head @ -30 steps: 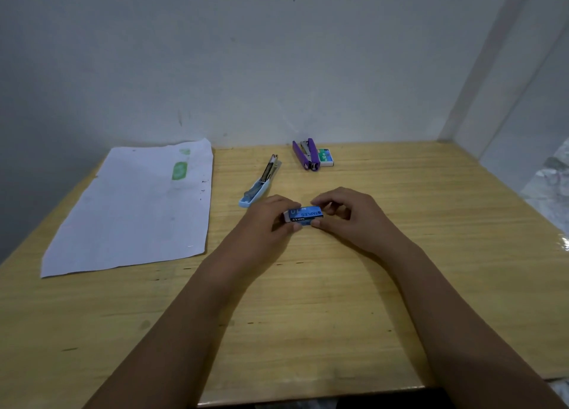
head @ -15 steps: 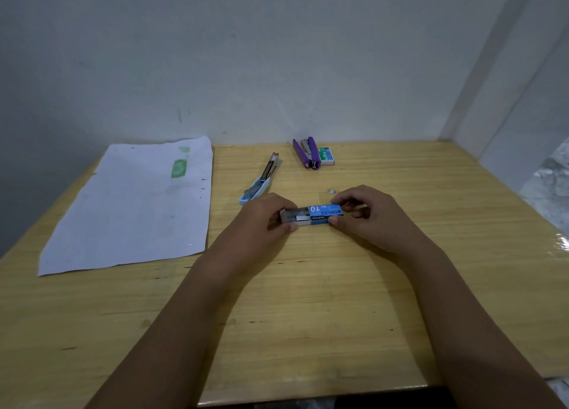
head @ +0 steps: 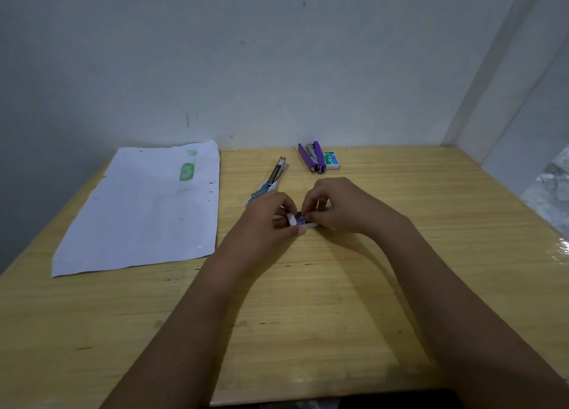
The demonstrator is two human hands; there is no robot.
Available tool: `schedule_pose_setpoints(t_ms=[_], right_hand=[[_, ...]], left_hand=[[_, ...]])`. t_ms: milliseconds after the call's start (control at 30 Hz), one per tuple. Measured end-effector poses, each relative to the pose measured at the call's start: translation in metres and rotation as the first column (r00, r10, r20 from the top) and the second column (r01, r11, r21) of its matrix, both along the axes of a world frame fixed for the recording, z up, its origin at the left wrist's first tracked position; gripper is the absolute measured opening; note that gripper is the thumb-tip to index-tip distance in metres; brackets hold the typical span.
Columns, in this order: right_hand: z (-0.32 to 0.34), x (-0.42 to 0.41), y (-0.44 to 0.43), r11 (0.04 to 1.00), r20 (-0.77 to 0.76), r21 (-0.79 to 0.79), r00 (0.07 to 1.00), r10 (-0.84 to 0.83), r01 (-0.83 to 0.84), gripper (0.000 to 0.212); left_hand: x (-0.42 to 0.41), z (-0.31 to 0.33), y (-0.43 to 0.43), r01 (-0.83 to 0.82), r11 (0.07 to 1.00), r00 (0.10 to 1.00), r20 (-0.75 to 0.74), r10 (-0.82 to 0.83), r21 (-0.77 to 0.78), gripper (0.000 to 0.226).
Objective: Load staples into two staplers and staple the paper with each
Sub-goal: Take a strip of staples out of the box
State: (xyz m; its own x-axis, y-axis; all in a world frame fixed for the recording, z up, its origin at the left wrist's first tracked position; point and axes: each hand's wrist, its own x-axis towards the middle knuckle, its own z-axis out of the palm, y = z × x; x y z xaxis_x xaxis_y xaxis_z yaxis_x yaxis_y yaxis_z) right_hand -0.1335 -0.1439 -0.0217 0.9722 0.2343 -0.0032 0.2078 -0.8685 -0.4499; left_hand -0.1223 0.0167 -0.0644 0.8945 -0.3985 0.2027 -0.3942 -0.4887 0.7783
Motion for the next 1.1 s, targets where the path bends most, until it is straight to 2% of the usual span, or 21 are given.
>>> schedule_pose_setpoints(t_ms=[233, 700, 900, 967, 1100], right_hand=[[0.000, 0.012, 0.003, 0.999, -0.049, -0.052, 0.999, 0.007, -0.009, 0.004], [-0.002, 0.019, 0.010, 0.998, -0.082, -0.014, 0.995, 0.060, -0.061, 0.009], [-0.010, 0.020, 0.009, 0.992, 0.003, -0.087, 0.996, 0.091, -0.091, 0.012], [-0.012, 0.019, 0.006, 0.997, 0.011, -0.035, 0.997, 0.076, -0.076, 0.011], [-0.016, 0.013, 0.001, 0.974, 0.050, 0.228, 0.999, -0.013, 0.002, 0.007]], left_hand=[[0.002, 0.002, 0.003, -0.056, 0.991, 0.995, 0.085, 0.046, 0.118, 0.027], [-0.002, 0.003, 0.004, -0.079, 0.997, 0.997, 0.014, 0.079, 0.025, 0.028], [-0.001, 0.002, 0.005, -0.077, 0.997, 0.997, 0.002, 0.077, 0.020, 0.028], [-0.001, 0.002, 0.005, -0.076, 0.997, 0.997, 0.002, 0.076, 0.019, 0.027], [-0.003, 0.004, 0.005, -0.069, 0.997, 0.998, -0.001, 0.069, 0.018, 0.025]])
